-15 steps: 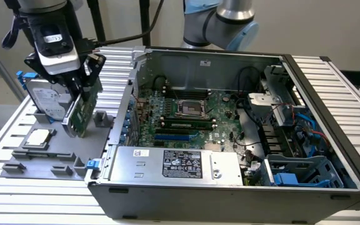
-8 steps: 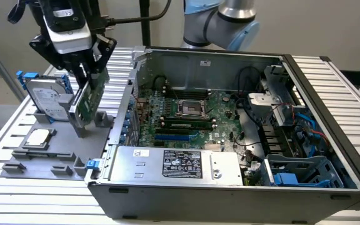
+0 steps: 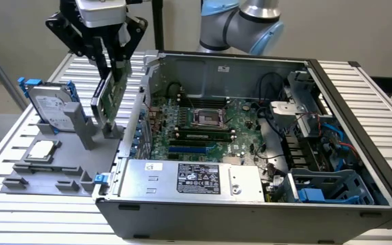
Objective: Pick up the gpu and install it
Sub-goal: 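Pick up the gpu and move the gpu toward the slot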
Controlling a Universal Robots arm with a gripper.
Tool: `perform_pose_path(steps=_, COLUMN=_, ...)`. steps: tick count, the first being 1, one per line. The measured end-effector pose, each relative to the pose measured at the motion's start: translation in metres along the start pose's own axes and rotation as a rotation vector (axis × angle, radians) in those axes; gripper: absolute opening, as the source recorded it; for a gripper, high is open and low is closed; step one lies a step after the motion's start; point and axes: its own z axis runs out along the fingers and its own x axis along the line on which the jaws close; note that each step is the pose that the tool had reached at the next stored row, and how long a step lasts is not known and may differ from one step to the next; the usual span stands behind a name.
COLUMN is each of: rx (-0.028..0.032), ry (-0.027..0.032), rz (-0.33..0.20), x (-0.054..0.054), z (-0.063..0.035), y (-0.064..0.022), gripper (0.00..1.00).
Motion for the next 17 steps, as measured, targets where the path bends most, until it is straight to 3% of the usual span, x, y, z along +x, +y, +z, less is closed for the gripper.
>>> perform_pose_path(steps=3, rx=0.0001, ry=0.0031, rz=0.0, x=-0.014, z=-0.0028, y=0.0007, gripper=0.26)
perform_pose_path(steps=17, rx=0.0007, ry=0.0033, rz=0.0, x=-0.077, z=0.0012, y=0.0037, gripper=0.26)
